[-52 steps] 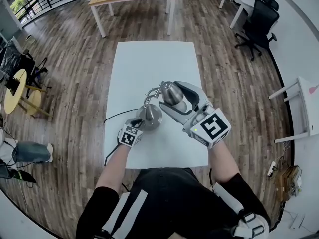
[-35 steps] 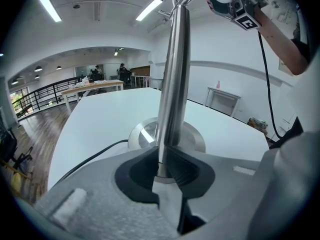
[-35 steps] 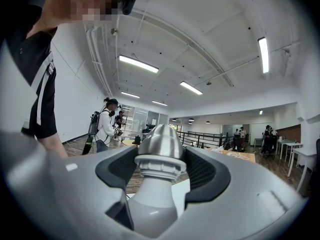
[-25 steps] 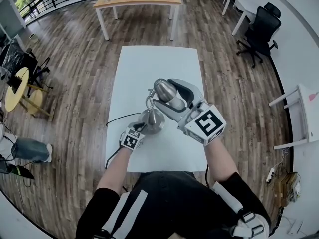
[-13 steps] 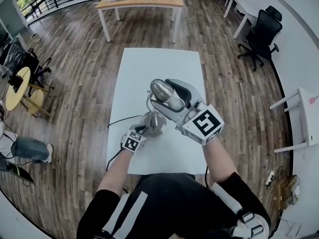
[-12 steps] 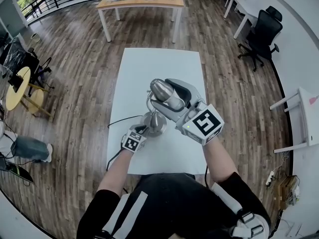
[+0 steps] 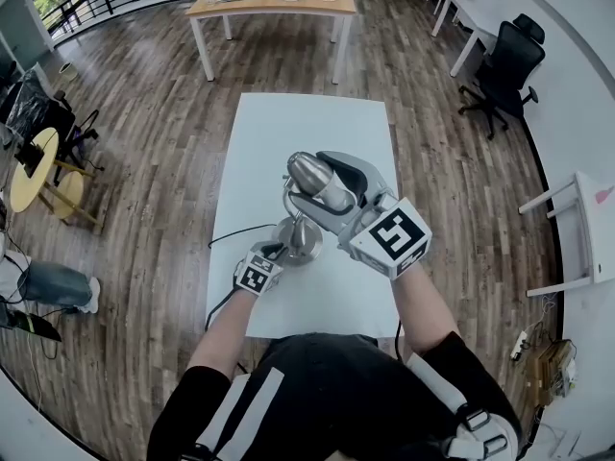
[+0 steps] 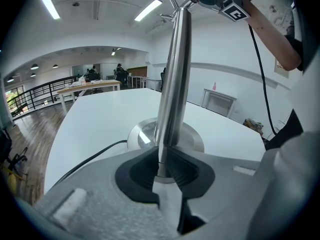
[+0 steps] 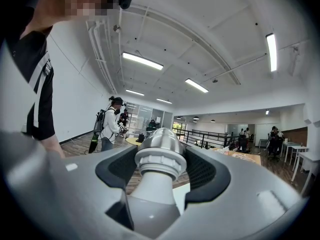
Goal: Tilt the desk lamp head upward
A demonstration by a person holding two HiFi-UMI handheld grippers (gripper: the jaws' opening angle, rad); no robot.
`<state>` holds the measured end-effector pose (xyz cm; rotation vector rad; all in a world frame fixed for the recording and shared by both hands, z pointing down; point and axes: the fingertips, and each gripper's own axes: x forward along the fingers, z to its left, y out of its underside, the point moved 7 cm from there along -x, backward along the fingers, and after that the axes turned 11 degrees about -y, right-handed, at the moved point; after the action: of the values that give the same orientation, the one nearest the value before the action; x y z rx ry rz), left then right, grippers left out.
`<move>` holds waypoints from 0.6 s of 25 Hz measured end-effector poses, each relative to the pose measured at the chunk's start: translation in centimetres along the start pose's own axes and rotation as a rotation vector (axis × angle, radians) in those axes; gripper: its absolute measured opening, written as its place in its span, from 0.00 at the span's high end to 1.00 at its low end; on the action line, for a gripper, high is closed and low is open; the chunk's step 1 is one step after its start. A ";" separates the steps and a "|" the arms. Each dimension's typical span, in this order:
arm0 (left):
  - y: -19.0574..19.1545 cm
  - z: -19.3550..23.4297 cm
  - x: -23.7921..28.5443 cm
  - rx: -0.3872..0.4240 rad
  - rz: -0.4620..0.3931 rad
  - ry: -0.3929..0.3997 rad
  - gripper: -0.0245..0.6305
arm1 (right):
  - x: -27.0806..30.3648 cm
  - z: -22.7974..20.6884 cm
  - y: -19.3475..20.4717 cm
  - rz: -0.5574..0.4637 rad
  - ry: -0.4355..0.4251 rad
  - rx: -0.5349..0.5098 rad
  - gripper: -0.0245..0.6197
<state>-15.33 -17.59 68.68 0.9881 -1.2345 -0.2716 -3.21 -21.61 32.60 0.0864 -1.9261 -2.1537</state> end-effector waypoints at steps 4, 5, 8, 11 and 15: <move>-0.1 0.2 0.1 0.006 -0.004 -0.004 0.88 | 0.5 -0.4 0.0 0.029 -0.012 -0.014 0.50; -0.2 0.1 0.0 0.006 -0.002 -0.003 0.88 | 0.6 -0.5 0.0 0.037 -0.015 -0.017 0.50; -0.2 -0.3 -0.1 0.001 0.007 0.007 0.88 | 0.7 -0.6 0.0 0.060 -0.023 -0.025 0.50; 0.0 -0.5 0.2 0.002 0.005 0.007 0.88 | 0.9 -0.7 -0.1 0.081 -0.025 -0.020 0.50; 0.0 -0.3 0.4 0.013 -0.006 0.002 0.88 | 1.7 -0.8 -0.3 0.116 -0.031 -0.015 0.50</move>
<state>-14.94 -17.73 68.95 1.0032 -1.2331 -0.2684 -4.68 -22.73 32.45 -0.0602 -1.8819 -2.1051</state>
